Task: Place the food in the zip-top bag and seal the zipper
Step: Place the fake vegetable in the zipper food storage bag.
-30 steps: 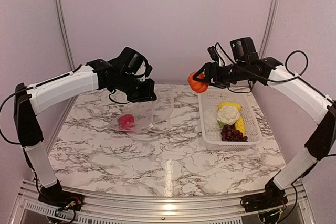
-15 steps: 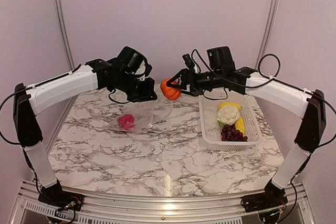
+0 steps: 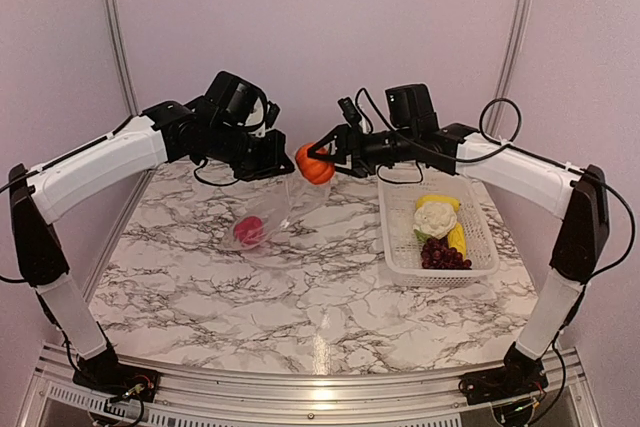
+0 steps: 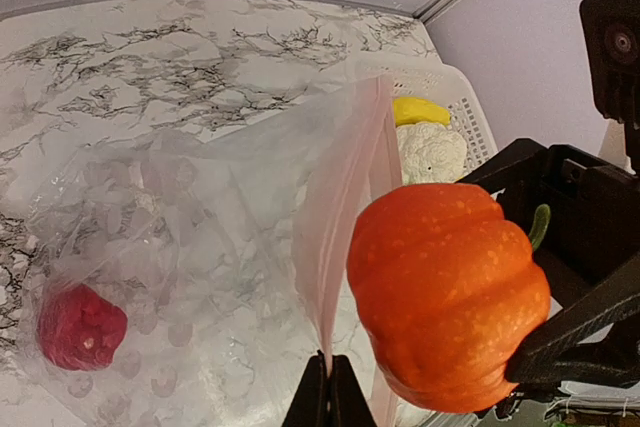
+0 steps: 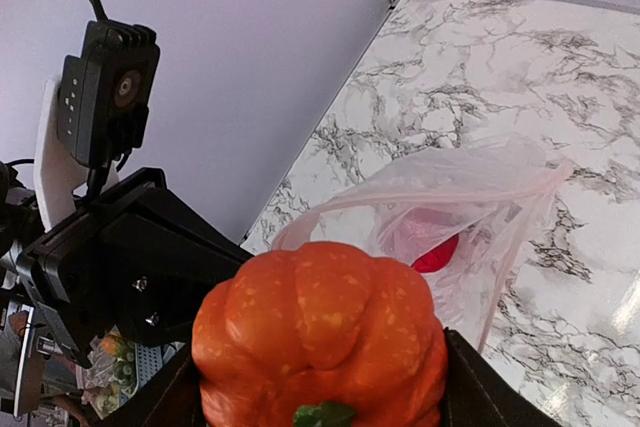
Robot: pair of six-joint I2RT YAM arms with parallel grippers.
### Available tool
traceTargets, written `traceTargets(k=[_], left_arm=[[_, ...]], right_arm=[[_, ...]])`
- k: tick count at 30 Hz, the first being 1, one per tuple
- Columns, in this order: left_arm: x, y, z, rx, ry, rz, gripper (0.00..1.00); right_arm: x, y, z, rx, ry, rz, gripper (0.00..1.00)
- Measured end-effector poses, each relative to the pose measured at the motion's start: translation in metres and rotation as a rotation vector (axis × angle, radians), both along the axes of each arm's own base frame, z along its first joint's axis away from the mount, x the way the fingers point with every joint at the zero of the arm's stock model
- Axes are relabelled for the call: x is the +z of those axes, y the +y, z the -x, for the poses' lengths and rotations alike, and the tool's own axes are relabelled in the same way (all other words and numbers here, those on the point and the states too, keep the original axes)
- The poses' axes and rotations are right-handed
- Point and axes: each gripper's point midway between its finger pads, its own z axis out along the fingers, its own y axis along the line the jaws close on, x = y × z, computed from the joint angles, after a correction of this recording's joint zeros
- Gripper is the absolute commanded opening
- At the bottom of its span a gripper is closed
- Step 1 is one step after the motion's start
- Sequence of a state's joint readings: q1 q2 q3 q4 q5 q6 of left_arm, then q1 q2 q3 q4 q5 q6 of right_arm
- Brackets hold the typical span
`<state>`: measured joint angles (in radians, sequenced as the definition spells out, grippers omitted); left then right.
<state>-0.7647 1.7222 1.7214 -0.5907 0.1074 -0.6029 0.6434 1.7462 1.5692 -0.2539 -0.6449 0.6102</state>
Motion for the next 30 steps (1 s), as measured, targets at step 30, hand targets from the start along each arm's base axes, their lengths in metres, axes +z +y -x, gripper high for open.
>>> traceTargets(k=[30], left_arm=[[0.014,0.009,0.0,0.037,-0.031,0.007,0.0]], right_arm=[[-0.015,0.025,0.003,-0.012,-0.025,0.204,0.85]])
